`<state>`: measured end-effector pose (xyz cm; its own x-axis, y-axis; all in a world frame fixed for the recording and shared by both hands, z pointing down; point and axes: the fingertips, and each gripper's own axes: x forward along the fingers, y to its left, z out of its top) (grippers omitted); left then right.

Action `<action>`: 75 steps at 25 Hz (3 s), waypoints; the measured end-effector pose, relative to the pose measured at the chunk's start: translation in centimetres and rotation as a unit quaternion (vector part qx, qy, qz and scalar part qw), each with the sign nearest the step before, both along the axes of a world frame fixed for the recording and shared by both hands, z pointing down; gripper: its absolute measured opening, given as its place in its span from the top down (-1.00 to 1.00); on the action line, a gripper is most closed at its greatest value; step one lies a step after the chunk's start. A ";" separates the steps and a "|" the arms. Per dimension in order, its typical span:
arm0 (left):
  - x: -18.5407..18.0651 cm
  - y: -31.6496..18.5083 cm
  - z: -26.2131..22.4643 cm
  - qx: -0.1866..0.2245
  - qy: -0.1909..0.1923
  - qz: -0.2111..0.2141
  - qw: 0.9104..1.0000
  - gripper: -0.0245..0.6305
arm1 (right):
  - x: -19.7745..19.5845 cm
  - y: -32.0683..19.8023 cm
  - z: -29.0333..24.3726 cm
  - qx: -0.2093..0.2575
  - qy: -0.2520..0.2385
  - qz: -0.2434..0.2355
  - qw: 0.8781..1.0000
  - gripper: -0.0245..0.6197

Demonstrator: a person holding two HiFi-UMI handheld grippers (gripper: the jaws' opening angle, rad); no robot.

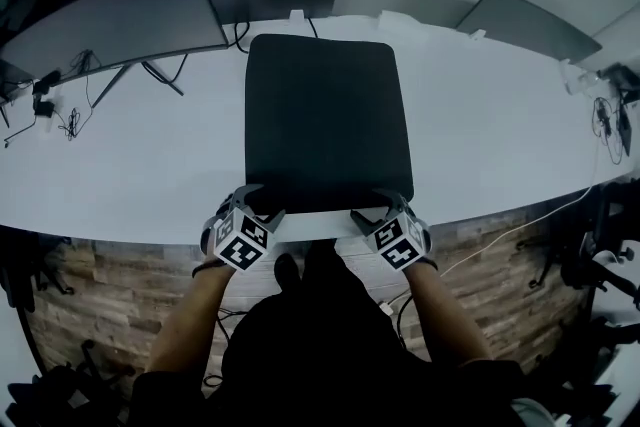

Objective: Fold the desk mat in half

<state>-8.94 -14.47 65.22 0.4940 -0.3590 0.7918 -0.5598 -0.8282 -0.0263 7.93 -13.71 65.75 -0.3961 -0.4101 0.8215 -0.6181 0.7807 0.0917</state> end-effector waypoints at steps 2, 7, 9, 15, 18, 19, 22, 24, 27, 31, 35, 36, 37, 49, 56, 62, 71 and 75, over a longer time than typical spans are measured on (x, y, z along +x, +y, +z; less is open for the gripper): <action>-0.3 0.5 0.6 -0.001 -0.007 0.008 1.000 0.21 | -0.1 0.5 0.6 0.000 0.002 0.004 1.000 0.16; -0.6 1.4 1.6 -0.009 -0.018 0.023 1.000 0.13 | 0.9 0.5 1.5 0.004 0.010 0.017 1.000 0.10; -0.8 1.6 2.2 -0.015 -0.024 0.029 0.999 0.09 | 1.0 0.1 1.6 0.002 0.001 0.024 1.000 0.05; -1.2 1.6 3.4 -0.032 -0.020 0.038 0.999 0.05 | 0.9 0.0 1.8 -0.015 -0.042 0.028 0.999 0.09; -1.1 1.5 3.4 -0.036 -0.015 0.047 0.998 0.04 | 0.8 -0.2 1.6 -0.005 -0.052 0.029 0.998 0.19; -1.2 1.3 3.4 -0.035 -0.011 0.045 0.998 0.04 | 0.8 -0.3 1.6 -0.001 -0.055 0.030 0.998 0.24; -1.3 0.6 3.2 -0.020 0.002 0.034 0.999 0.08 | 0.9 -0.5 1.5 0.005 -0.058 0.034 0.998 0.28; -1.4 0.5 3.2 -0.014 0.007 0.030 0.999 0.10 | 0.9 -0.5 1.5 0.005 -0.056 0.032 0.998 0.31; -1.4 0.4 3.3 -0.015 0.004 0.028 0.999 0.13 | 0.8 -0.7 1.6 0.010 -0.055 0.033 0.998 0.47; -1.3 1.2 3.3 -0.012 -0.006 0.026 1.000 0.21 | 0.7 0.0 1.6 0.020 -0.043 0.034 0.998 0.60; -1.4 3.6 3.3 -0.019 -0.018 0.036 0.999 0.24 | 0.5 2.1 1.7 0.016 -0.033 0.041 0.998 0.64; -1.5 4.4 3.4 -0.022 -0.017 0.038 0.999 0.24 | 0.5 2.8 1.8 0.012 -0.035 0.045 0.998 0.62; -1.5 5.1 3.4 -0.024 -0.016 0.039 0.999 0.24 | 0.6 3.5 1.8 0.009 -0.035 0.051 0.998 0.58; -2.2 10.6 3.6 0.019 -0.065 0.075 0.995 0.22 | 1.1 8.8 2.5 0.034 0.068 0.015 0.997 0.32; -1.3 10.9 4.0 0.065 -0.128 0.112 0.983 0.16 | 2.7 8.8 3.5 0.061 0.126 -0.030 0.990 0.09; -1.5 10.2 4.0 0.063 -0.147 0.099 0.982 0.21 | 4.6 8.8 2.9 0.080 0.141 -0.045 0.986 0.41; -1.2 11.0 3.1 0.030 -0.131 0.063 0.989 0.73 | 5.2 9.0 2.4 0.098 0.127 -0.097 0.982 0.75; -1.3 11.3 2.0 0.038 -0.135 0.043 0.989 0.80 | 5.1 9.5 0.7 0.100 0.097 -0.110 0.984 0.86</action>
<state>-10.28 -3.18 67.19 0.2986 -0.3891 0.8715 -0.4516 -0.8620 -0.2301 13.03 -4.23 66.46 -0.3366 -0.4936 0.8019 -0.3914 0.8479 0.3577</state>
